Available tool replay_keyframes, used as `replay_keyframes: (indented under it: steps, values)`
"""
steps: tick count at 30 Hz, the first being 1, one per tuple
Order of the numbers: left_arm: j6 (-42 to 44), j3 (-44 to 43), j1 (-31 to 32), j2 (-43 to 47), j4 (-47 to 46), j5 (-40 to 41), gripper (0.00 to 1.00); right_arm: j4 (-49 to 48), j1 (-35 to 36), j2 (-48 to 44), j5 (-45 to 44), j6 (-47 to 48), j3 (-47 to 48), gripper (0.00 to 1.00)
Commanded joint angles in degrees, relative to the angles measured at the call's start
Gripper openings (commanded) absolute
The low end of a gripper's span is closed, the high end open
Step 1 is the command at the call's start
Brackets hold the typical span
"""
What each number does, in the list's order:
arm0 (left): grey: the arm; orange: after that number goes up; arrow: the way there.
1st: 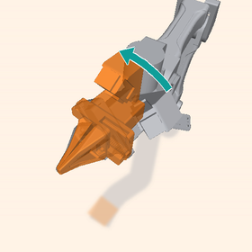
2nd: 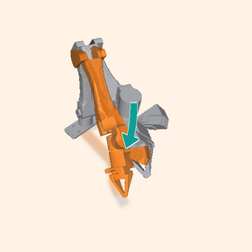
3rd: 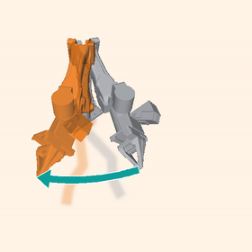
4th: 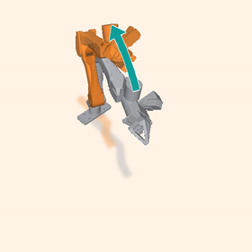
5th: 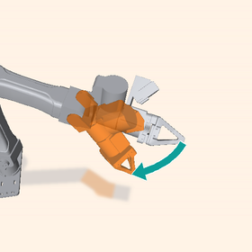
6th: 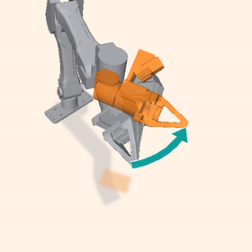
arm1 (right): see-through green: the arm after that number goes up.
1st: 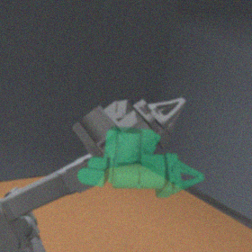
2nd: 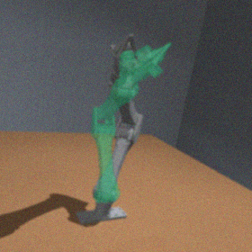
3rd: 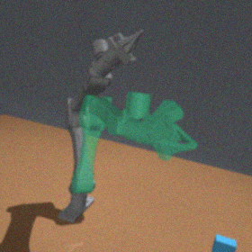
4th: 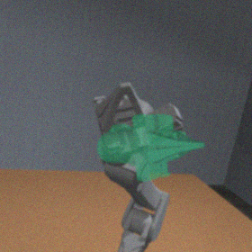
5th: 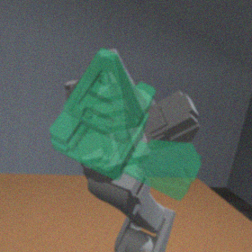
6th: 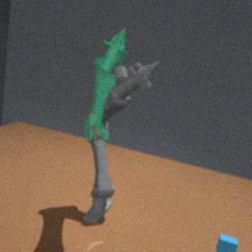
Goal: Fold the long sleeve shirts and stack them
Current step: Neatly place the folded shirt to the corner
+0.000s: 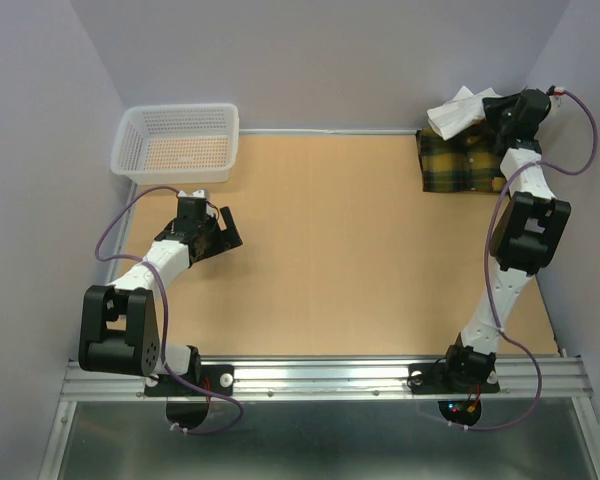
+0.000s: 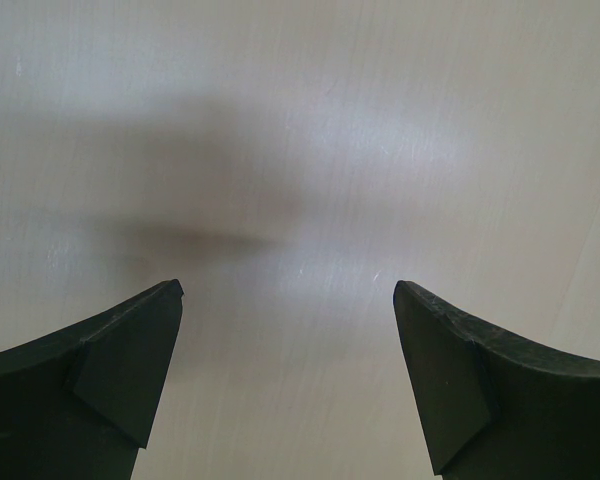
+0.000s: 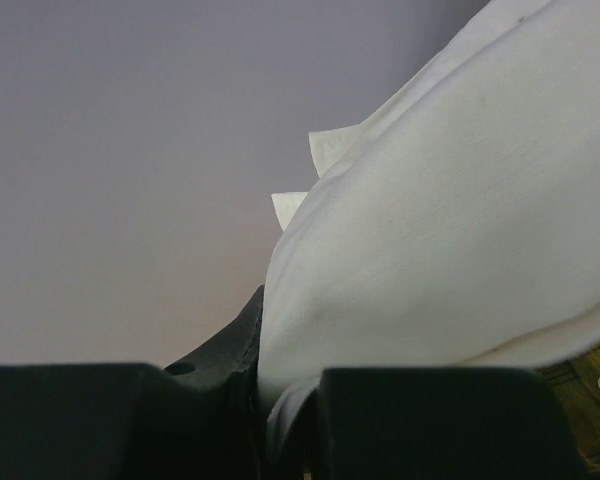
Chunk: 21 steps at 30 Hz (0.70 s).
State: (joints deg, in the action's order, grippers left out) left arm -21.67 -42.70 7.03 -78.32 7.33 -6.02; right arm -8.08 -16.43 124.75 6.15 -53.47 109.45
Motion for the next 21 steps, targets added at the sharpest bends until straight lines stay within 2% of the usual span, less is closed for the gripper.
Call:
replay_keyframes:
  steps: [1,7,16,18,19,21]
  values:
    - [0.7,0.8,-0.3,-0.2,-1.3,-0.3,0.99,-4.5,-0.8,-0.6,2.2,2.3,1.5,0.0]
    - [0.2,1.0,-0.3,0.4,-1.3,-0.7,0.99,-13.7,-1.6,-1.4,4.0,-2.1,-11.6,0.01]
    - [-0.3,1.8,-0.3,2.6,-1.2,-1.2,0.99,-24.3,-1.6,-5.7,-1.7,-3.8,-30.7,0.01]
    - [-0.4,2.0,-0.3,3.4,-1.2,-1.2,0.99,-29.1,-1.6,-6.4,-2.4,-5.2,-35.8,0.05]
    - [-0.3,2.0,-0.3,3.5,-1.4,-1.3,0.99,-29.9,-1.6,-6.3,-3.1,-5.6,-37.0,0.11]
    - [-0.2,2.0,-0.3,3.5,-1.3,-1.4,0.99,-31.1,-1.6,-6.2,-3.4,-6.0,-39.0,0.15]
